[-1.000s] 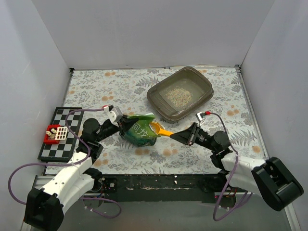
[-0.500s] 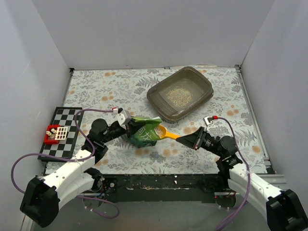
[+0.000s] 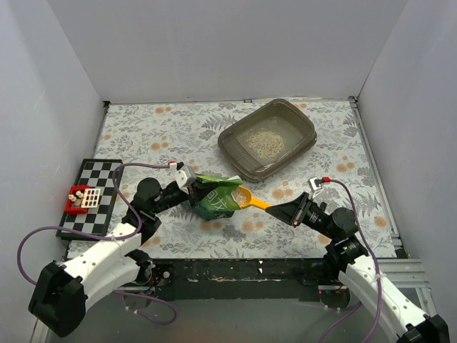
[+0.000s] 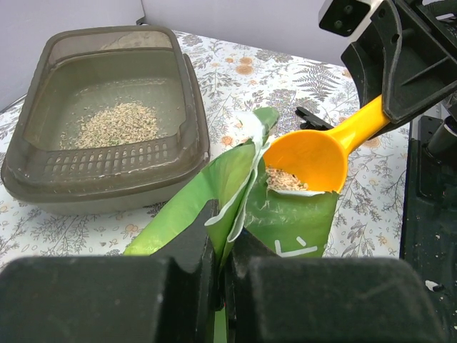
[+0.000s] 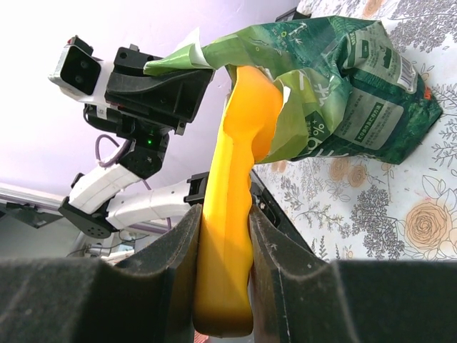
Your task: Fill the litter box with clean litter
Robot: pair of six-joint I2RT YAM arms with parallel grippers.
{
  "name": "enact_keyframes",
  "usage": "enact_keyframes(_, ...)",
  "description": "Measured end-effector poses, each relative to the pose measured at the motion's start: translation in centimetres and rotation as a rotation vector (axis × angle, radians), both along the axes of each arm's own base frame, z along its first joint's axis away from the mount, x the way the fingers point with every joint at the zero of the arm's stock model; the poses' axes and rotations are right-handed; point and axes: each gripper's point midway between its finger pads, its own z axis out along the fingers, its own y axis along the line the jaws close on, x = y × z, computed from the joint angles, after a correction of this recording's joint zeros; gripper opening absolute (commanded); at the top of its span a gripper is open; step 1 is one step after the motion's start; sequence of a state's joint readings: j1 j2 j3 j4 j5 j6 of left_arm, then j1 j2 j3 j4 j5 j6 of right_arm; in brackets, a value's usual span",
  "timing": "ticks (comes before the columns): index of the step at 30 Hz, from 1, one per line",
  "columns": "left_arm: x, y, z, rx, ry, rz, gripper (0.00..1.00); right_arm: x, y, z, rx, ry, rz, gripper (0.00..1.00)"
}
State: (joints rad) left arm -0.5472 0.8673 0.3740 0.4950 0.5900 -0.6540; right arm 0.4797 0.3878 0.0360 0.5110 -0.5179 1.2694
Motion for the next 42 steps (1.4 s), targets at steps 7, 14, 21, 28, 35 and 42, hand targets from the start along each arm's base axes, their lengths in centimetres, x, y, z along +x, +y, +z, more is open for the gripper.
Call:
enact_keyframes(7, -0.1, -0.1, 0.0, 0.0, 0.001, -0.001, 0.0, -0.2, -0.7, -1.1, -0.026, 0.045, -0.04, 0.01)
enact_keyframes(14, -0.4, -0.1, -0.3, 0.003, 0.014, -0.002, 0.0, -0.3, -0.8, -2.7, -0.069, 0.106, -0.044, 0.01)
enact_keyframes(21, -0.6, -0.3, -0.3, 0.001, 0.018, -0.011, 0.0, -0.9, -1.2, -3.0, -0.075, 0.117, -0.051, 0.01)
enact_keyframes(28, -0.7, -0.3, -0.3, 0.002, 0.024, -0.012, 0.0, -1.4, -1.7, -3.9, -0.094, 0.159, -0.067, 0.01)
enact_keyframes(35, -0.5, -0.1, -0.1, -0.004, 0.021, 0.006, 0.0, -1.7, -2.2, -4.3, -0.125, 0.225, -0.093, 0.01)
enact_keyframes(42, -0.5, 0.4, 0.3, -0.019, 0.001, 0.037, 0.0, -2.0, -2.7, -3.9, -0.142, 0.278, -0.116, 0.01)
